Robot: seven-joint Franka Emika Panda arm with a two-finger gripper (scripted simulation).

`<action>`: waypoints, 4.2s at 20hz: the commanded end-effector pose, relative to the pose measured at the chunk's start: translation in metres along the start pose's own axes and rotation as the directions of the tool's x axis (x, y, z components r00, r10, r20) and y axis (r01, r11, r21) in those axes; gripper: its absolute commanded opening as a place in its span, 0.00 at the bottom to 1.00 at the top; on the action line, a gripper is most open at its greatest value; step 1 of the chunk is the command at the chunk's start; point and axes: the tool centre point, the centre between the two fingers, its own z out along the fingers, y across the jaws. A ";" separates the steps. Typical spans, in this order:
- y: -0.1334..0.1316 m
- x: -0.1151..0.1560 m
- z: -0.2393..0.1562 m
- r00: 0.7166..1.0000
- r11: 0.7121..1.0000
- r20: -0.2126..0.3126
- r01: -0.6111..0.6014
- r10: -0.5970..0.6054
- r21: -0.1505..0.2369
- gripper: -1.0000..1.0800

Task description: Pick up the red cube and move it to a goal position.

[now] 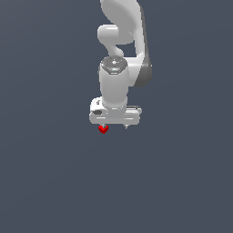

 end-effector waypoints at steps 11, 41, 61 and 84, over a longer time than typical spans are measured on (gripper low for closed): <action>0.014 -0.009 0.021 0.995 0.995 0.003 -0.100 0.100 -0.001 0.96; 0.071 -0.084 0.143 0.789 0.790 0.020 -0.613 0.614 -0.011 0.00; 0.065 -0.083 0.098 0.789 0.790 0.020 -0.614 0.614 -0.010 0.00; 0.041 -0.073 -0.137 0.788 0.788 0.019 -0.616 0.616 -0.012 0.00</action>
